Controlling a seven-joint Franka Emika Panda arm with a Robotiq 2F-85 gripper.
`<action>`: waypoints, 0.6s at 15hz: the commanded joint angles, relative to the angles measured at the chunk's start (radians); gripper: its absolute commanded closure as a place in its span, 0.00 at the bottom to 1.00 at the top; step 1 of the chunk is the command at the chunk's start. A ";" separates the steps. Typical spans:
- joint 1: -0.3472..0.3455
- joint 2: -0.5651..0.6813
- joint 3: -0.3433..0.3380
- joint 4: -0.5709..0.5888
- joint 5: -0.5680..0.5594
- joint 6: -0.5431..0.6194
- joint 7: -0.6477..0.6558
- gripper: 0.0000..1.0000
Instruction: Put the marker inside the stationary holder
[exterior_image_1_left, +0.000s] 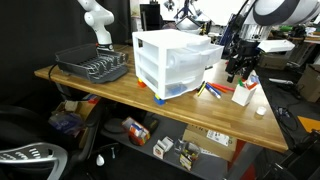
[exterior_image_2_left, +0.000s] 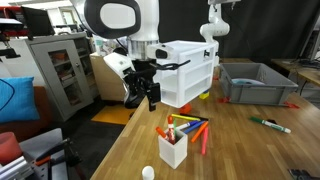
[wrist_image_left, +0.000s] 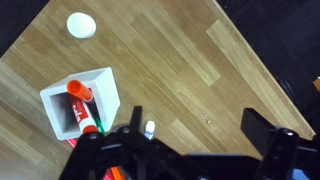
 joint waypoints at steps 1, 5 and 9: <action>-0.010 0.040 0.000 -0.013 0.035 0.058 -0.038 0.00; -0.007 0.063 0.002 -0.007 0.072 0.030 -0.046 0.00; -0.008 0.068 0.003 -0.004 0.080 0.031 -0.051 0.00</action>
